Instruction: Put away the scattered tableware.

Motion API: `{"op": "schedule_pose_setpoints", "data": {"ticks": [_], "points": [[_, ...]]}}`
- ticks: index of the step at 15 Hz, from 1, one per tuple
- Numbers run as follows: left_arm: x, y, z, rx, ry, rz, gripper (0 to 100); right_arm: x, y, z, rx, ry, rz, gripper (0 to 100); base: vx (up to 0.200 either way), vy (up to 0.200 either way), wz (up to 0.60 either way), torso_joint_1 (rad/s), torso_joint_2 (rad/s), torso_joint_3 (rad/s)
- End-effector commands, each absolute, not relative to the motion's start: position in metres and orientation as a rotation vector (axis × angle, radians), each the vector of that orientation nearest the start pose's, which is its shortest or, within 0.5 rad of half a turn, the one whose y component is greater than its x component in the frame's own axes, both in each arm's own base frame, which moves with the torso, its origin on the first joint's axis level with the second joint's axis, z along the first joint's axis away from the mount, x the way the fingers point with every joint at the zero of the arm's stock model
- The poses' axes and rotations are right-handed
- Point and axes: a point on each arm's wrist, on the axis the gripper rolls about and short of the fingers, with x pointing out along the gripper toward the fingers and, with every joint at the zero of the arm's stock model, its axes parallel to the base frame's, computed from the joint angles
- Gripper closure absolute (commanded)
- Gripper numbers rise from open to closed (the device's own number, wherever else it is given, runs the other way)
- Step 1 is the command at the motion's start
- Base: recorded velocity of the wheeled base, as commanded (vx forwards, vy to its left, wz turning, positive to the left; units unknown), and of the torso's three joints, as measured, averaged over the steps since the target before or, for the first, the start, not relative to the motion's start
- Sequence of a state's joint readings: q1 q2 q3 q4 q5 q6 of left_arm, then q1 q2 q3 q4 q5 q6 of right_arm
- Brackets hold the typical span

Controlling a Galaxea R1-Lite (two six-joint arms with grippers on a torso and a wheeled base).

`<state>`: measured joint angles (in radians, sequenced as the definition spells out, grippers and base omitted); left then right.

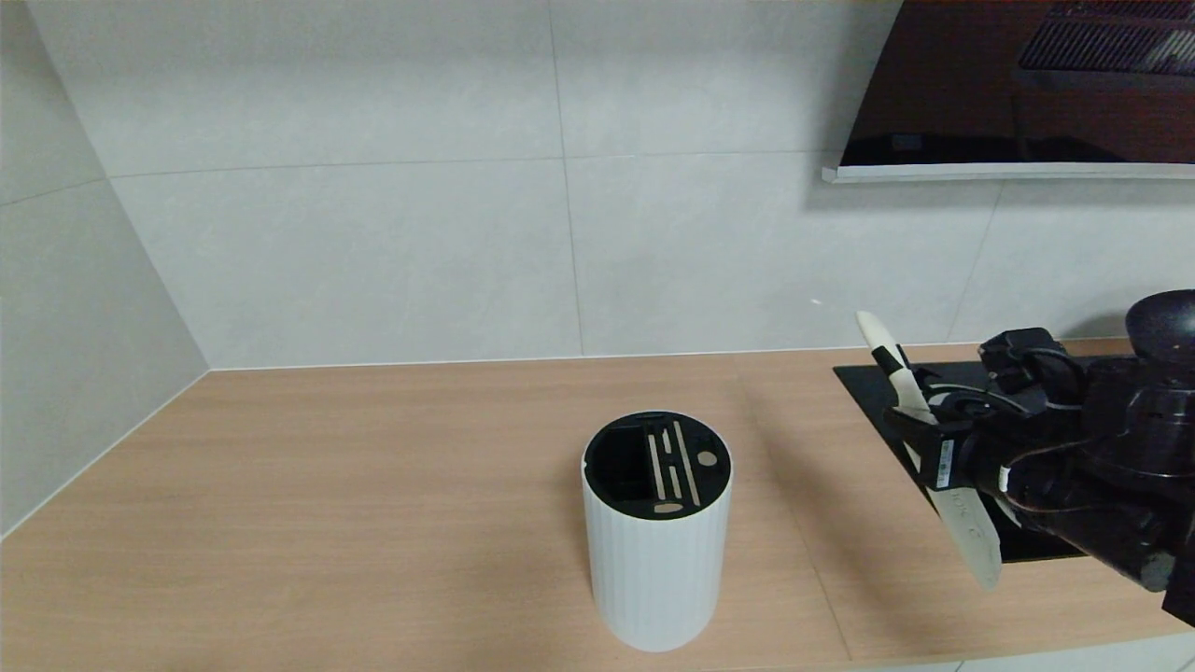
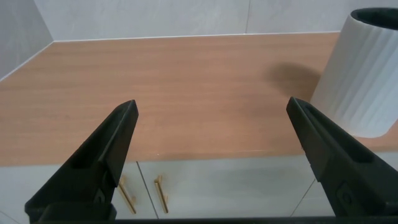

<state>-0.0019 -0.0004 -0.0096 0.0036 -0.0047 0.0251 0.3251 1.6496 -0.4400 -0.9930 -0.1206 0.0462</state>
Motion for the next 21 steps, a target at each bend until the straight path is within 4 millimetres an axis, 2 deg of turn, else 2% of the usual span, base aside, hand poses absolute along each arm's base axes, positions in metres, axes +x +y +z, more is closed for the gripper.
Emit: {"op": "schedule_pose_setpoints", "data": {"ticks": [1, 3, 5, 6, 7, 9, 10, 12, 14, 17, 18, 19, 21], "points": [[-0.025, 0.0, 0.084, 0.026, -0.026, -0.015, 0, 0.23, 0.082, 0.161, 0.01, 0.147, 0.231, 100, 0.0, 0.0, 0.0, 0.0, 0.0, 0.0], [-0.032, -0.004, 0.124, 0.027, -0.017, -0.215, 0, 0.229, 0.087, 0.185, 0.017, 0.102, 0.252, 100, 0.0, 0.0, 0.0, 0.0, 0.0, 0.0], [-0.016, -0.007, 0.167, 0.035, 0.063, -0.339, 0, 0.23, 0.099, 0.21, 0.02, 0.066, 0.296, 100, 0.0, 0.0, 0.0, 0.0, 0.0, 0.0], [-0.003, -0.008, 0.186, 0.035, 0.097, -0.383, 0, 0.232, 0.106, 0.217, 0.018, 0.069, 0.316, 100, 0.0, 0.0, 0.0, 0.0, 0.0, 0.0], [0.021, -0.009, 0.212, 0.04, 0.138, -0.437, 0, 0.234, 0.119, 0.228, 0.02, 0.063, 0.359, 100, 0.0, 0.0, 0.0, 0.0, 0.0, 0.0], [0.06, -0.011, 0.236, 0.042, 0.211, -0.499, 0, 0.235, 0.142, 0.233, 0.021, 0.055, 0.427, 100, 0.0, 0.0, 0.0, 0.0, 0.0, 0.0], [0.088, -0.016, 0.244, 0.029, 0.27, -0.548, 0, 0.234, 0.157, 0.231, 0.016, 0.064, 0.464, 100, 0.0, 0.0, 0.0, 0.0, 0.0, 0.0], [0.13, -0.028, 0.24, -0.011, 0.341, -0.616, 0, 0.235, 0.172, 0.219, 0.001, 0.096, 0.481, 100, 0.0, 0.0, 0.0, 0.0, 0.0, 0.0], [0.173, -0.06, 0.227, -0.122, 0.368, -0.729, 0, 0.234, 0.186, 0.218, -0.002, 0.099, 0.507, 100, 0.0, 0.0, 0.0, 0.0, 0.0, 0.0], [0.197, -0.095, 0.209, -0.334, 0.399, -0.814, 0, 0.22, 0.208, 0.218, -0.004, 0.096, 0.53, 100, 0.0, 0.0, 0.0, 0.0, 0.0, 0.0], [0.199, -0.102, 0.209, -0.378, 0.4, -0.83, 0, 0.217, 0.21, 0.219, -0.004, 0.094, 0.527, 100, 0.0, 0.0, 0.0, 0.0, 0.0, 0.0], [0.208, -0.121, 0.207, -0.545, 0.409, -0.849, 0, 0.208, 0.218, 0.219, -0.001, 0.094, 0.536, 100, 0.0, 0.0, 0.0, 0.0, 0.0, 0.0], [0.225, -0.135, 0.2, -0.674, 0.401, -0.846, 0, 0.193, 0.233, 0.217, 0.04, 0.112, 0.594, 100, 0.0, 0.0, 0.0, 0.0, 0.0, 0.0]]}}
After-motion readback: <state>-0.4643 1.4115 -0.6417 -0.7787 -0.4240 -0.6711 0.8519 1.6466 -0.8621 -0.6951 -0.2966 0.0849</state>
